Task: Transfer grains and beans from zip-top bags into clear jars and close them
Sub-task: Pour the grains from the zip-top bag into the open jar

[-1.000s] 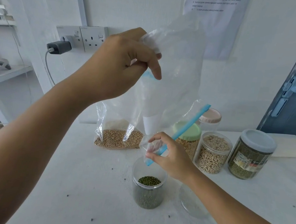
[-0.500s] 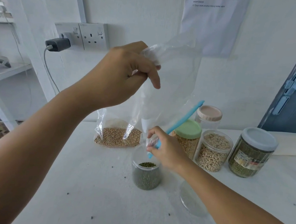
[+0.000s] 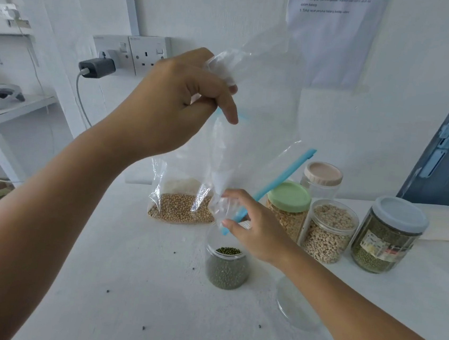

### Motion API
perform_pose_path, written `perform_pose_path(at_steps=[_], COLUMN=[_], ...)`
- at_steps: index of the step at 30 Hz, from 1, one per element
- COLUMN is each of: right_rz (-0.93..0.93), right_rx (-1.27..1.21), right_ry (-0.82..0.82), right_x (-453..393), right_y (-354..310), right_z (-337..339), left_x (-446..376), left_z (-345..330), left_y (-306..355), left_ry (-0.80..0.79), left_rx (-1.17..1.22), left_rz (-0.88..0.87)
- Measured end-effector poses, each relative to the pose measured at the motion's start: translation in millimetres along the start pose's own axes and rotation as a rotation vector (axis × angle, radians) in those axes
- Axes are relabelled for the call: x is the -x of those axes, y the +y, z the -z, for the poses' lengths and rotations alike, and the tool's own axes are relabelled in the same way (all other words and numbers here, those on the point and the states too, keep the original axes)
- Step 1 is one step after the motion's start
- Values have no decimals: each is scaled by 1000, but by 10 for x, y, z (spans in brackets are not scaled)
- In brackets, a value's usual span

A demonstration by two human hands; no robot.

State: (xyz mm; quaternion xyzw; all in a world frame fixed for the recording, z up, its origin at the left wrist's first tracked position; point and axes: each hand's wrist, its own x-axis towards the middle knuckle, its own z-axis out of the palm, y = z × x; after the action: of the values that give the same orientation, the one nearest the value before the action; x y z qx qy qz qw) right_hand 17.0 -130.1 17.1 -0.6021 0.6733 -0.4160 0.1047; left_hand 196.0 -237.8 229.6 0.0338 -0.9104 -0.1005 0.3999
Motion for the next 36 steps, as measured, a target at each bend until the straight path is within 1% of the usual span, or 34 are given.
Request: perform_pose_path(at_steps=[2, 5, 9, 12, 17, 21, 24, 27, 31, 33, 36], right_rz=[27, -8, -59, -92, -62, -12, -36, -55, -51, -30, 25], right_rx=[6, -54, -31, -27, -24, 0, -36, -77, -60, -35, -20], right_ry=[12, 83, 58, 88, 164, 92, 62, 120, 174, 153, 76], right_x=[8, 64, 98, 82, 124, 125, 117, 89, 45, 32, 31], right_y=[23, 61, 144, 163, 140, 80, 21, 33, 56, 69, 96], right_z=[-11, -11, -20, 4, 1, 32, 41, 27, 16, 14, 20], left_x=[3, -1, -3, 7, -21, -44, -65, -70, -53, -53, -60], left_z=[-2, 22, 33, 15, 65, 81, 105, 96, 69, 64, 75], left_y=[-6, -12, -19, -25, -39, -26, -32, -39, -14, -11, -27], left_ry=[-2, 3, 4, 4, 21, 45, 69, 72, 67, 72, 78], left_rx=[-11, -15, -29, -32, -35, -42, -48, -48, -36, -41, -58], left_rz=[-2, 7, 9, 7, 3, -11, -23, -19, -9, -5, 2])
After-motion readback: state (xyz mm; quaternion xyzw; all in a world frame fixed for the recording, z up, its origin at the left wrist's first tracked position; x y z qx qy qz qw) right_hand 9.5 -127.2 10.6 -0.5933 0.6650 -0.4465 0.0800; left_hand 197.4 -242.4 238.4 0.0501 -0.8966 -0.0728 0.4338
